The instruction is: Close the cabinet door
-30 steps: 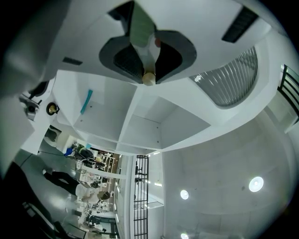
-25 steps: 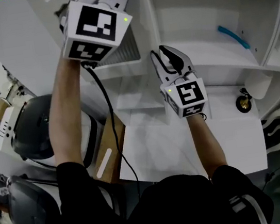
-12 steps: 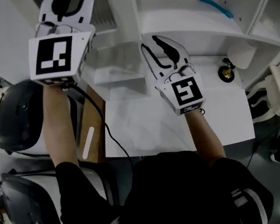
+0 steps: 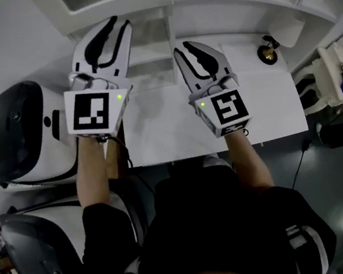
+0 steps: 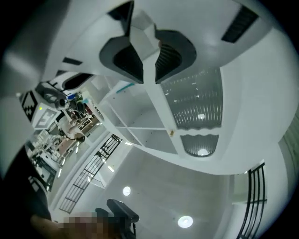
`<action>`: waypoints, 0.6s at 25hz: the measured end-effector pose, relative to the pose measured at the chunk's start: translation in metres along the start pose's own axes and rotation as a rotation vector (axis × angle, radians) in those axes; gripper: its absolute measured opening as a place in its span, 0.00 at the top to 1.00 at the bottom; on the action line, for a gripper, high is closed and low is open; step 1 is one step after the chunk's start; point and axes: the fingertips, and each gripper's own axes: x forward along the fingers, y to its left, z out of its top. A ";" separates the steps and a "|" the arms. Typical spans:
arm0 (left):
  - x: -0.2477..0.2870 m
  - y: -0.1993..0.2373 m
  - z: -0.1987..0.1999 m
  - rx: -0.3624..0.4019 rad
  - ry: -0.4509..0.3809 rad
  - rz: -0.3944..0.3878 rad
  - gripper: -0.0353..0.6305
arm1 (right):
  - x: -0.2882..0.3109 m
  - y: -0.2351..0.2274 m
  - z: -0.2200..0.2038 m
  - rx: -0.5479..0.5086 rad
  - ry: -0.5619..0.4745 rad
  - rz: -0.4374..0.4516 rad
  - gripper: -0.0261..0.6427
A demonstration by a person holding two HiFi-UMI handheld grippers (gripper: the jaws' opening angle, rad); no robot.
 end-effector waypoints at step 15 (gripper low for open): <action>-0.141 -0.090 -0.114 -0.352 0.230 0.030 0.90 | -0.065 0.096 -0.076 0.152 0.169 -0.025 0.89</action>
